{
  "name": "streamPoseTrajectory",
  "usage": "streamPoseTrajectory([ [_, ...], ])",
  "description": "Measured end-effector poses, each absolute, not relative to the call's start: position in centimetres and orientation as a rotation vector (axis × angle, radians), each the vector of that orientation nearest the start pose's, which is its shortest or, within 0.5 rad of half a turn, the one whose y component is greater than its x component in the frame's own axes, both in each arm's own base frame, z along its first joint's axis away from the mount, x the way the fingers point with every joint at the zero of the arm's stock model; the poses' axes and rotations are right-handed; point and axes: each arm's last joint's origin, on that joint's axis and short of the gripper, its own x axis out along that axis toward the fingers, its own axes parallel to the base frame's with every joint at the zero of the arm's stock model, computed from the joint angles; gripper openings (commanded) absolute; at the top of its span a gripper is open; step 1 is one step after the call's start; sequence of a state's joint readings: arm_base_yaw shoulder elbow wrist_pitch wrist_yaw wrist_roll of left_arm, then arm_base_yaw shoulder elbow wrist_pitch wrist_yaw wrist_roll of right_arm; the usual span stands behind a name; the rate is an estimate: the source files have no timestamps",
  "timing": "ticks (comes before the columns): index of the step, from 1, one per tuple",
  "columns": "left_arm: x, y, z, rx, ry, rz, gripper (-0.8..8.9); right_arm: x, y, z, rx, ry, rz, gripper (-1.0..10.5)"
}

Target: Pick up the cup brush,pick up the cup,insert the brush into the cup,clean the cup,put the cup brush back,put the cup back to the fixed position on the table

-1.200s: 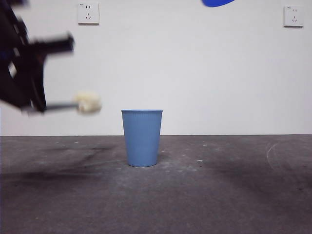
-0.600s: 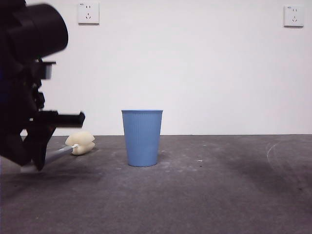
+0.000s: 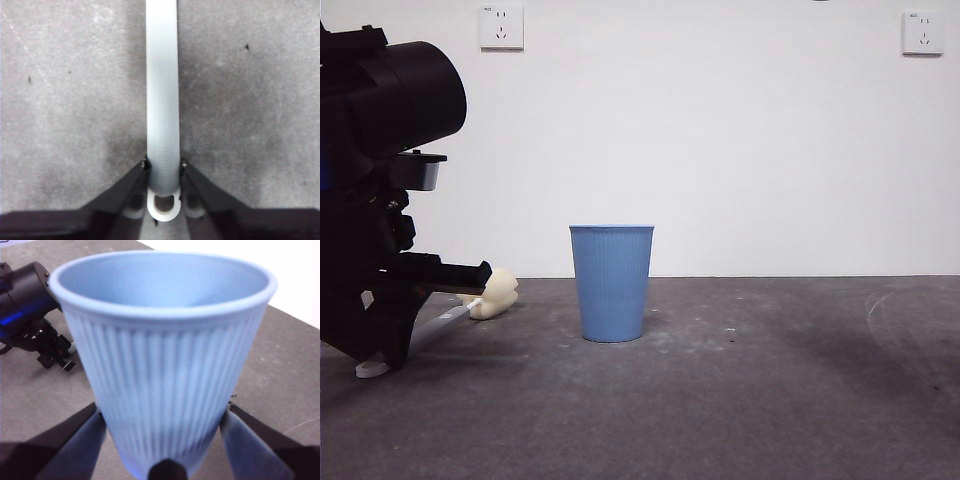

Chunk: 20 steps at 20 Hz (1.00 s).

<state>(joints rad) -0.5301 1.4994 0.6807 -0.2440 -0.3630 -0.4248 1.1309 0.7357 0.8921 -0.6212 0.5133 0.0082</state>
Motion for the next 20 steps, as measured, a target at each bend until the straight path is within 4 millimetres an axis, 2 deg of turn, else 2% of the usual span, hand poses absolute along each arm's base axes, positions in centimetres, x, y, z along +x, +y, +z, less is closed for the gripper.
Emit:
streamPoseTrajectory([
  [1, 22.8, -12.2, 14.6, 0.074, 0.966, 0.053, 4.14, 7.3, 12.1, 33.7, -0.336, 0.323, 0.605, -0.2],
  [6, 22.5, -11.8, 15.1, 0.068, 0.981, 0.043, 4.12, 7.3, 12.1, 33.8, -0.327, 0.311, 0.592, -0.2],
  [9, 22.1, -11.7, 16.1, 0.047, 0.958, 0.014, 4.12, 7.4, 12.1, 33.9, -0.319, 0.298, 0.568, -0.2],
  [13, 21.2, -11.2, 18.9, -0.007, 0.871, -0.019, 4.12, 7.6, 12.2, 34.6, -0.279, 0.233, 0.530, -0.2],
  [17, 18.8, -10.0, 23.1, -0.099, 0.733, -0.097, 4.09, 7.9, 12.7, 35.4, -0.222, 0.107, 0.468, -0.2],
  [20, 16.4, -8.9, 25.8, -0.166, 0.646, -0.200, 4.09, 9.0, 13.1, 33.1, -0.197, 0.071, 0.426, -0.2],
])
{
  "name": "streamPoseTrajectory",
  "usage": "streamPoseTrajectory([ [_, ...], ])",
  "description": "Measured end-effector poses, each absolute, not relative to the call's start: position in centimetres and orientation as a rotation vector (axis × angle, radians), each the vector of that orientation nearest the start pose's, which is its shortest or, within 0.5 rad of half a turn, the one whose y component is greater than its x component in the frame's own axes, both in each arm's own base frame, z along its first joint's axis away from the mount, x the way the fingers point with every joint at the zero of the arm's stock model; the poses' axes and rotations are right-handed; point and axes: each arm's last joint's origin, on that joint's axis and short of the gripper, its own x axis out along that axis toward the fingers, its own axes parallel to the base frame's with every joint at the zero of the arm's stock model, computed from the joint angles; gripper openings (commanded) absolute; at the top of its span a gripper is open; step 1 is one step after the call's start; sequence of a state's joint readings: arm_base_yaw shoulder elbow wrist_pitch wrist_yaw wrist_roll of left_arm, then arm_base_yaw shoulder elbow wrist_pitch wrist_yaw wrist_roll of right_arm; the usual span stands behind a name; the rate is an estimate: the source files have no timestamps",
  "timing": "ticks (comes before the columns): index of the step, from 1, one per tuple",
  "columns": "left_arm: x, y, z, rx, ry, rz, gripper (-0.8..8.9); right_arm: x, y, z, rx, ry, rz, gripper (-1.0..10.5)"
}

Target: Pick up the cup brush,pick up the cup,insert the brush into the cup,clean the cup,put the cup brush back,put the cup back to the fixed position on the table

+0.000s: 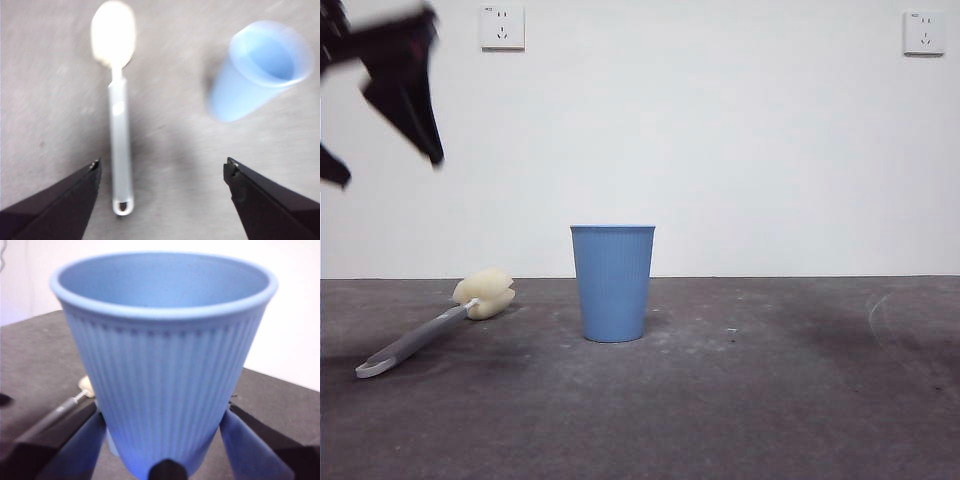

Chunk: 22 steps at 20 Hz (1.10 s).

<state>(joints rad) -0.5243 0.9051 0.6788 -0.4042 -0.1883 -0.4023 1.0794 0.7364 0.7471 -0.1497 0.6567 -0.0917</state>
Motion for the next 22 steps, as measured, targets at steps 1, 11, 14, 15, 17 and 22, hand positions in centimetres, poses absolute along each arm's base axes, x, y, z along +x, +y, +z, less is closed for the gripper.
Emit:
streamPoseTrajectory([
  [1, 15.7, -8.5, 26.5, -0.183, 0.622, -0.230, 4.09, 9.7, 13.4, 31.8, -0.192, 0.068, 0.413, -0.2],
  [11, 11.6, -6.4, 28.1, -0.194, 0.594, -0.319, 4.09, 18.2, 12.8, 21.2, -0.122, 0.122, 0.367, -0.2],
  [14, 11.6, -6.4, 28.1, -0.186, 0.593, -0.329, 4.09, 20.8, 12.9, 18.9, -0.102, 0.128, 0.384, -0.2],
  [15, 11.6, -6.4, 28.1, -0.181, 0.593, -0.331, 4.09, 21.4, 12.9, 18.2, -0.097, 0.128, 0.385, -0.2],
  [17, 11.6, -6.4, 28.1, -0.173, 0.591, -0.333, 4.09, 22.4, 13.0, 16.4, -0.101, 0.161, 0.391, -0.2],
  [22, 11.6, -6.4, 28.1, -0.163, 0.589, -0.337, 4.09, 23.7, 13.6, 13.0, -0.115, 0.217, 0.415, -0.2],
])
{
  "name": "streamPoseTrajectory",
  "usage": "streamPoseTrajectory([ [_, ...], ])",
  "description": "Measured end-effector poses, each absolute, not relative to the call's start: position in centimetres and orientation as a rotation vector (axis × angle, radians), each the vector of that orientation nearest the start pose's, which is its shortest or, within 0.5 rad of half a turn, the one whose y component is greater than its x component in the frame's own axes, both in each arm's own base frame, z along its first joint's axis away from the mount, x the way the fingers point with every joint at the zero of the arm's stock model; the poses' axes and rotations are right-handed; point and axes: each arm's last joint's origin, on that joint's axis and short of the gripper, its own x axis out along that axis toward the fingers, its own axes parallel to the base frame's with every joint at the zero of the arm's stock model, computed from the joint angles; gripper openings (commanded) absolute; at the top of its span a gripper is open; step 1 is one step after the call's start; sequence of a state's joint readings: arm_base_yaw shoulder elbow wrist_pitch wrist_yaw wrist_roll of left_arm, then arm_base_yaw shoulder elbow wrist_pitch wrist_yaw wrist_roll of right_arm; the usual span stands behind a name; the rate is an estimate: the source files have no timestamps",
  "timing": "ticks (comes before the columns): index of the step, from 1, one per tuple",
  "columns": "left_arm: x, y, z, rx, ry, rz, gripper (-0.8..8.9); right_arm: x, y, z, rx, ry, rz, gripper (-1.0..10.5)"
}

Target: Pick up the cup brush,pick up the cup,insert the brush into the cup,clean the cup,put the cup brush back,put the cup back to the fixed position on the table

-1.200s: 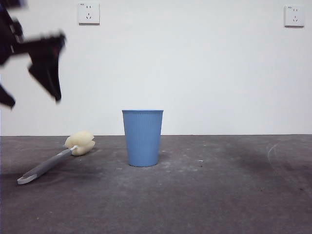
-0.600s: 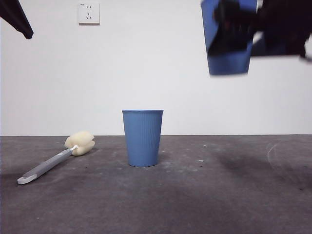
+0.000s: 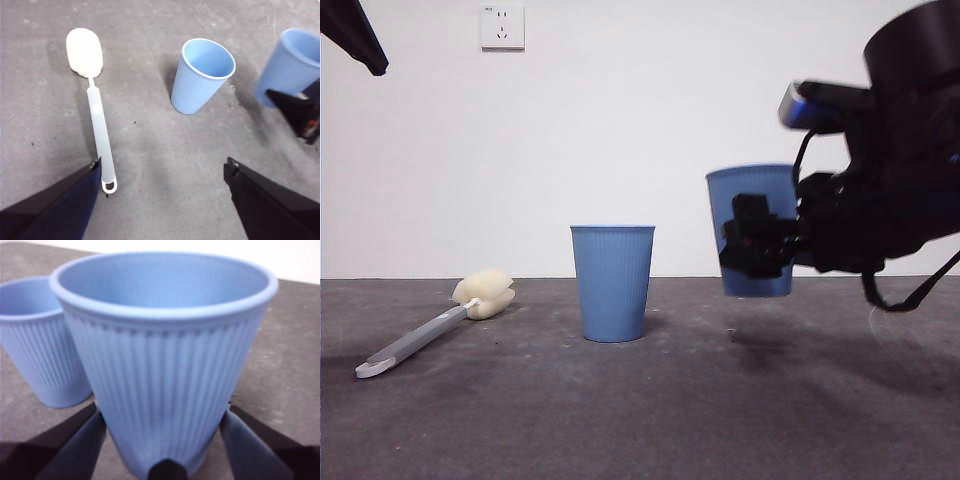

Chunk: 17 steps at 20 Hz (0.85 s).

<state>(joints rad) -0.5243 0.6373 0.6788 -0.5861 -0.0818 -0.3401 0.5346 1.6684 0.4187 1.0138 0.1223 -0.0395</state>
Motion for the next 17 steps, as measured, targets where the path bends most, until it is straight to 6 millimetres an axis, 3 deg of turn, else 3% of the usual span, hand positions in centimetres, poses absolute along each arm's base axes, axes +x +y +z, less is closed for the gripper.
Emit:
streamPoseTrajectory([
  [5, 11.6, -6.4, 28.1, -0.151, 0.587, -0.340, 4.09, 25.9, 14.5, 11.8, -0.121, 0.232, 0.405, -0.2],
  [13, 11.6, -6.4, 28.0, -0.129, 0.589, -0.345, 4.08, 27.7, 12.5, 10.3, -0.106, 0.245, 0.381, -0.2],
  [17, 11.6, -6.4, 28.0, -0.129, 0.589, -0.345, 4.08, 27.8, 12.6, 10.5, -0.099, 0.233, 0.418, -0.2],
])
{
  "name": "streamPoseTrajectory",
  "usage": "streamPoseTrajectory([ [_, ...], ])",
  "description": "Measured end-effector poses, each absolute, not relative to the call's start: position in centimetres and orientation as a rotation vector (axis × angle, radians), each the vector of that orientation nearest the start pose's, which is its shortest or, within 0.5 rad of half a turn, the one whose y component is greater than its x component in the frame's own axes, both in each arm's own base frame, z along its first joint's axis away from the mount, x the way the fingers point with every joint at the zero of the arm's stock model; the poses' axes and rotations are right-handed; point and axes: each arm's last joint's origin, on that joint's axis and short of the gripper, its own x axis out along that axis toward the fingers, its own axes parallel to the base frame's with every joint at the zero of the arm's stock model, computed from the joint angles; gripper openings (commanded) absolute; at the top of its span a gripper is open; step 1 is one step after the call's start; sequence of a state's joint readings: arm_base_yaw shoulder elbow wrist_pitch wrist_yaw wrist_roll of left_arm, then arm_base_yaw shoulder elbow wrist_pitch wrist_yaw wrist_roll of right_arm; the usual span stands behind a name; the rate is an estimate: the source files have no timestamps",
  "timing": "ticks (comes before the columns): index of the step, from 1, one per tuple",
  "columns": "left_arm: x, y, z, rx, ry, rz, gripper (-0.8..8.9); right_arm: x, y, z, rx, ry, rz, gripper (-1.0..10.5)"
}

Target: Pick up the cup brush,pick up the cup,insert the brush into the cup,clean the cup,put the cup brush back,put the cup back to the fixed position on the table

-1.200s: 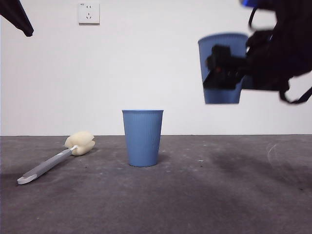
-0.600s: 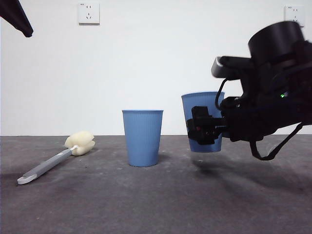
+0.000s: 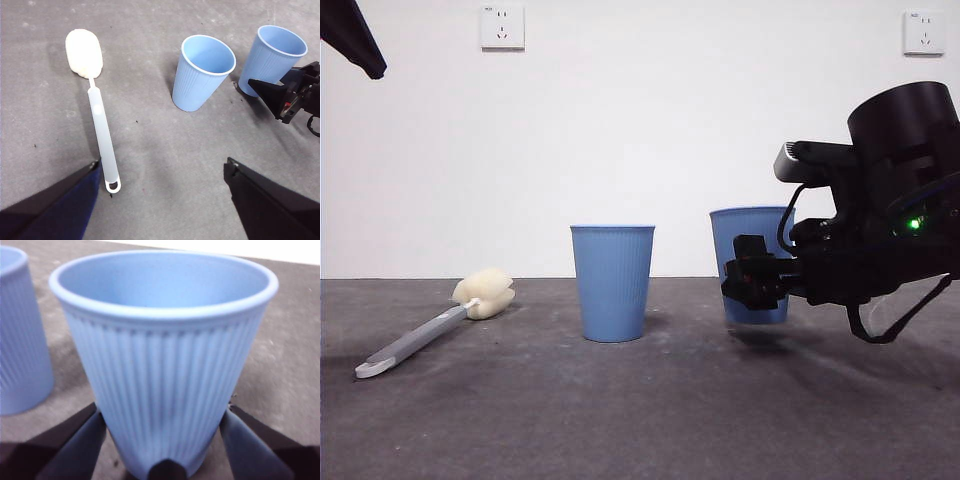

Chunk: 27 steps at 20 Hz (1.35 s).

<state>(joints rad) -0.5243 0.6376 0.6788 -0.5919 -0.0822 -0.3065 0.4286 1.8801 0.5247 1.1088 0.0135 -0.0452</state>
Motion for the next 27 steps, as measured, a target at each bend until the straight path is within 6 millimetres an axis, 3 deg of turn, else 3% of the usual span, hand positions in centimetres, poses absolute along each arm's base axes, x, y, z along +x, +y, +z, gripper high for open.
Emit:
streamPoseTrajectory([
  [5, 11.6, -6.5, 28.0, -0.128, 0.593, -0.344, 4.08, 28.6, 13.2, 11.0, -0.089, 0.204, 0.455, -0.2],
  [10, 11.6, -6.5, 28.0, -0.128, 0.593, -0.344, 4.08, 29.0, 13.4, 9.3, -0.095, 0.261, 0.462, -0.2],
  [15, 11.7, -6.5, 27.9, -0.126, 0.595, -0.344, 4.08, 28.9, 13.9, 9.1, -0.101, 0.283, 0.483, -0.1],
  [17, 11.7, -6.5, 27.9, -0.125, 0.598, -0.343, 4.08, 28.9, 14.2, 9.2, -0.109, 0.296, 0.492, 0.3],
  [20, 11.8, -6.6, 27.8, -0.123, 0.604, -0.342, 4.08, 28.9, 14.4, 9.2, -0.115, 0.315, 0.495, 2.5],
  [27, 11.9, -6.6, 27.8, -0.108, 0.605, -0.346, 4.08, 28.9, 14.5, 9.3, -0.128, 0.344, 0.486, 3.6],
])
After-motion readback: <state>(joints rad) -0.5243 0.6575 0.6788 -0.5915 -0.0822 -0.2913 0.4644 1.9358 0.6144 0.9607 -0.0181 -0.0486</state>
